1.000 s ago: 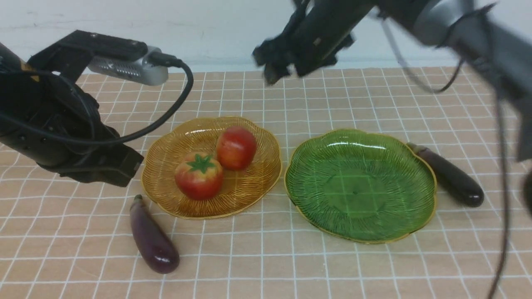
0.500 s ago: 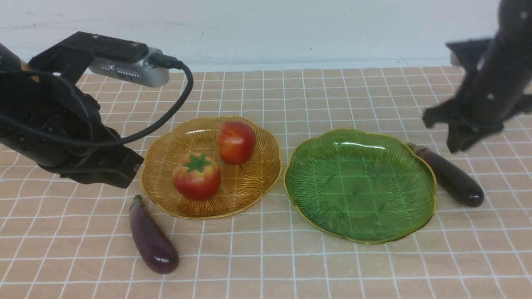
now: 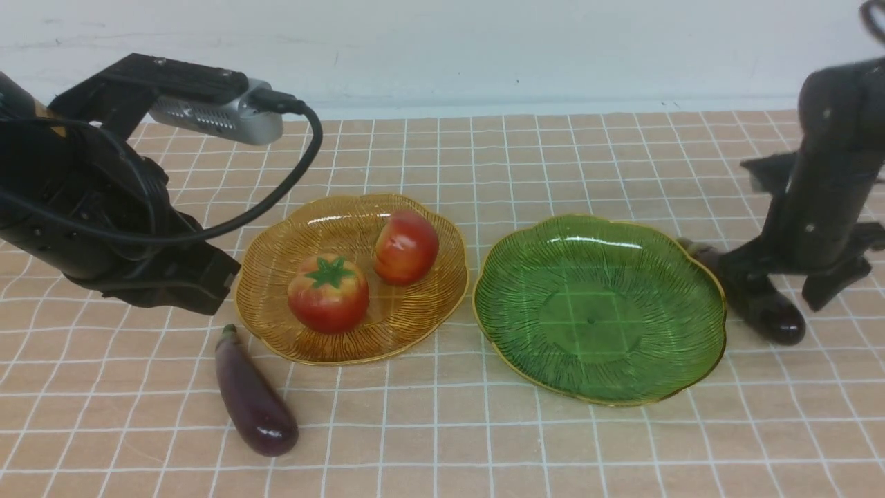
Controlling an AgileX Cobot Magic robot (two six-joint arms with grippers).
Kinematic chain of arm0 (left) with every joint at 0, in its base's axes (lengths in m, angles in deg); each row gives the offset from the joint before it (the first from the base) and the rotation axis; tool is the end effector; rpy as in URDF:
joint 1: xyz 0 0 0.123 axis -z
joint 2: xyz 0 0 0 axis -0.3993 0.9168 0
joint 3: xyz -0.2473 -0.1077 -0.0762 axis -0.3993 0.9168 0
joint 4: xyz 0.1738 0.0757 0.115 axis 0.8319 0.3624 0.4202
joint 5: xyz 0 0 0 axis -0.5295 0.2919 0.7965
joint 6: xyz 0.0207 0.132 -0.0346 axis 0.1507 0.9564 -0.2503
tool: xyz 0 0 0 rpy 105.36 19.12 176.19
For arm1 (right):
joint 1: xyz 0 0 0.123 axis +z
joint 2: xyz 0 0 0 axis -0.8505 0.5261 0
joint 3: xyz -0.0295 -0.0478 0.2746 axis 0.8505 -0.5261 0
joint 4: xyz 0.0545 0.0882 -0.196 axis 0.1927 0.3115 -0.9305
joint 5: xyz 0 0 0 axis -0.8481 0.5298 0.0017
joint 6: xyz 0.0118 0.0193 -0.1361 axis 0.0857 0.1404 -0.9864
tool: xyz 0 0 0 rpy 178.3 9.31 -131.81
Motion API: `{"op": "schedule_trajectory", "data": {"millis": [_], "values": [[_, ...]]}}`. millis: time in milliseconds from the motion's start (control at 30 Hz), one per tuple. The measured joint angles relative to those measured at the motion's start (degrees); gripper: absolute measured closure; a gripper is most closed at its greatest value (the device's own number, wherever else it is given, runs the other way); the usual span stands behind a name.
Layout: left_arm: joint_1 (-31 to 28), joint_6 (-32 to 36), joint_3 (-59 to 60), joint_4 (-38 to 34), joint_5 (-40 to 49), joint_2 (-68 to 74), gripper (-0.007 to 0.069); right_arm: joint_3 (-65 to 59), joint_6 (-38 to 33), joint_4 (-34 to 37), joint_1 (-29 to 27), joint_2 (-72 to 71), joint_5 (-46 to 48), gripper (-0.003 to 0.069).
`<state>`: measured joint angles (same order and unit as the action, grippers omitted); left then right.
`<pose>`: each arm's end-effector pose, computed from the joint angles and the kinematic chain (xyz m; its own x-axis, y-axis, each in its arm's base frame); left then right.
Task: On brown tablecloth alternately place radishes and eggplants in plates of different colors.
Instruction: 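Put the eggplants into the green plate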
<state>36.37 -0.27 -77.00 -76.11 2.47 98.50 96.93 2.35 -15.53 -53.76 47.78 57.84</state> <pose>0.2220 -0.0846 0.3152 -0.8330 0.3574 -0.4223 0.4539 0.8780 -0.1523 0.3865 -0.0038 0.1657 -0.9980 0.0341 -0.0537 0.0462 0.9691 -0.2425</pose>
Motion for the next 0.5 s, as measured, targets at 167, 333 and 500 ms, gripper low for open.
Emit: {"op": "schedule_trajectory", "data": {"millis": [167, 333, 500], "values": [[0.00, -0.30, 0.00, -0.06, 0.00, 0.00, 0.0628, 1.25, -2.72, 15.88, 2.84, -6.60, 0.47, 0.0292], [0.00, -3.47, 0.31, -0.17, 0.15, 0.69, 0.0628, 1.25, -10.07, 26.32, 10.75, -3.29, 0.53, 0.0292], [0.00, -4.55, 0.56, 0.03, 0.17, 2.16, 0.0628, 1.19, -9.09, 25.52, 13.47, 0.02, 0.53, 0.0292]]}}
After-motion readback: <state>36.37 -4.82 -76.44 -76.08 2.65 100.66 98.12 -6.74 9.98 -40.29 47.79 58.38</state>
